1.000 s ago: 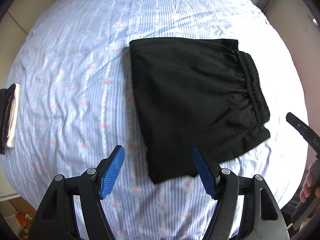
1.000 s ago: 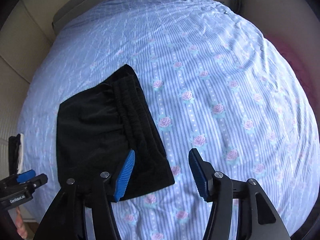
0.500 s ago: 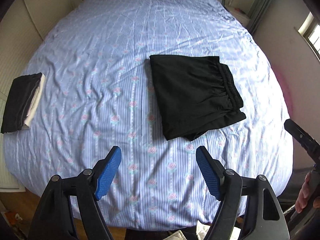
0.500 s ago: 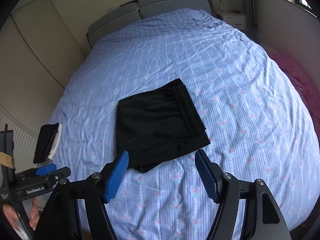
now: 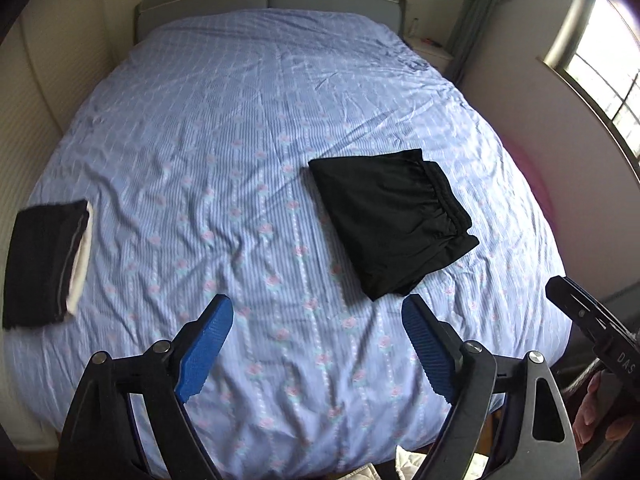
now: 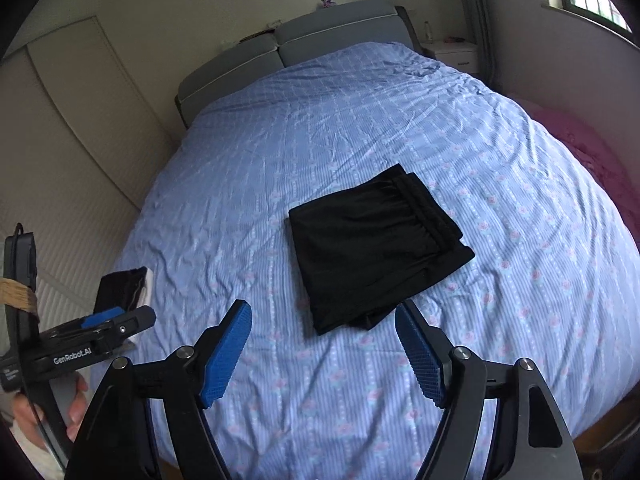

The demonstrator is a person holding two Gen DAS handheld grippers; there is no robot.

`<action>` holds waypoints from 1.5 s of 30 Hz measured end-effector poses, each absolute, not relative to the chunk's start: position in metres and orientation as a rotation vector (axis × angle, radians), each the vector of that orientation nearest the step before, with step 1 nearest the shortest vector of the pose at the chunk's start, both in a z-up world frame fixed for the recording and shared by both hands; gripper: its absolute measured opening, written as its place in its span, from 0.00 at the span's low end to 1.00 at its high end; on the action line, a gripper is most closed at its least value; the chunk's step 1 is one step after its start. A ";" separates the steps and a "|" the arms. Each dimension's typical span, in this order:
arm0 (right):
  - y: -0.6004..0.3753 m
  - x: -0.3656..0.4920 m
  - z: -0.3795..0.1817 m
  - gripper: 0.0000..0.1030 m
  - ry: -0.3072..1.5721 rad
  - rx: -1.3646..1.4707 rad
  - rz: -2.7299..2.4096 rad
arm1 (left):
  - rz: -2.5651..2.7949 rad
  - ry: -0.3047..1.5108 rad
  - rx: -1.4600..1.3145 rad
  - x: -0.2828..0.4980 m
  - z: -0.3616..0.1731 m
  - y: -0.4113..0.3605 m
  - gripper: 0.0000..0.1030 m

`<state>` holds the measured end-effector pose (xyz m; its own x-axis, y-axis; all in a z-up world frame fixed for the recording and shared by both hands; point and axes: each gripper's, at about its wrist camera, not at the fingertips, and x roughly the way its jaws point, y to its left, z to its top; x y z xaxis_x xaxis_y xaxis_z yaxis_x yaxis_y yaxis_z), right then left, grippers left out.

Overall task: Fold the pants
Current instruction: 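Move both open tools toward the folded black shorts, then grasp the folded shorts with the right tool while the left tool grasps their other side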

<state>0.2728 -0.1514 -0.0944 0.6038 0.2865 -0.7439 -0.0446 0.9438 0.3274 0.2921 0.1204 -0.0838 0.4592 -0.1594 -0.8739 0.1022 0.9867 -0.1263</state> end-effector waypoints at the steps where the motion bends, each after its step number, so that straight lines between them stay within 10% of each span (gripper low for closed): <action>1: -0.141 0.268 -0.094 0.72 0.895 0.305 0.164 | -0.185 1.083 -0.034 0.296 -0.083 0.129 0.84; 16: -0.031 0.232 -0.117 0.72 0.760 0.642 -0.146 | -0.419 1.038 0.103 0.363 -0.098 0.204 0.84; 31: -0.047 0.288 -0.324 0.72 0.664 1.135 -0.421 | -0.527 1.037 0.294 0.462 -0.248 0.161 0.84; 45: -0.051 0.334 -0.376 0.72 0.583 1.260 -0.468 | -0.747 1.163 0.163 0.539 -0.319 0.081 0.83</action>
